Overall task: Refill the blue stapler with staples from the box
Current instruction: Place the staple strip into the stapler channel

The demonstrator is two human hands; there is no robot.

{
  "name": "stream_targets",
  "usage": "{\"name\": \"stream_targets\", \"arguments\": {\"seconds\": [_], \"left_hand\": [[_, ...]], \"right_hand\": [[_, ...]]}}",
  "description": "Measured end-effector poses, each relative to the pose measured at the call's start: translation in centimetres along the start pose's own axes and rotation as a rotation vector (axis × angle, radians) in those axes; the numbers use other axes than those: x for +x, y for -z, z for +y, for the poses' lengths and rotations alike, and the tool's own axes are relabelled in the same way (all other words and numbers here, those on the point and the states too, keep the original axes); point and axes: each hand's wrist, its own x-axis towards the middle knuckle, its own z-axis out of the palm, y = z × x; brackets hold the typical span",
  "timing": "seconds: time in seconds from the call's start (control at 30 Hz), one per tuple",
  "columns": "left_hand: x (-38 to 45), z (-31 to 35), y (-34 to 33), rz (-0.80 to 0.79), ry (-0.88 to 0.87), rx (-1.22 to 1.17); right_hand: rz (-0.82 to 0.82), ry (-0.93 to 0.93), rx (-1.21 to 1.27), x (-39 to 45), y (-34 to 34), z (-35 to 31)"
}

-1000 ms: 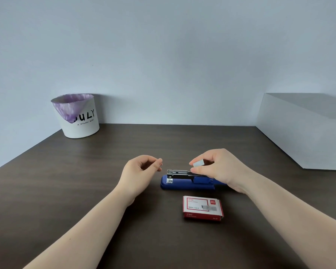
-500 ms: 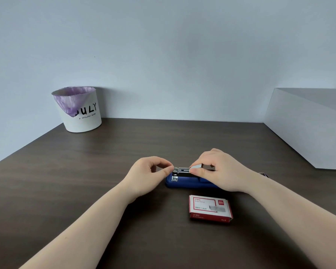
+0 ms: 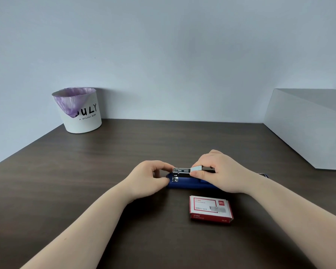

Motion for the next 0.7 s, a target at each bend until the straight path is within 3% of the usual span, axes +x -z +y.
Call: {"name": "stream_targets", "arguments": {"seconds": [0.7], "left_hand": [[0.0, -0.3, -0.1, -0.013, -0.031, 0.012]], "right_hand": [[-0.075, -0.025, -0.168, 0.7, -0.8, 0.0]]}}
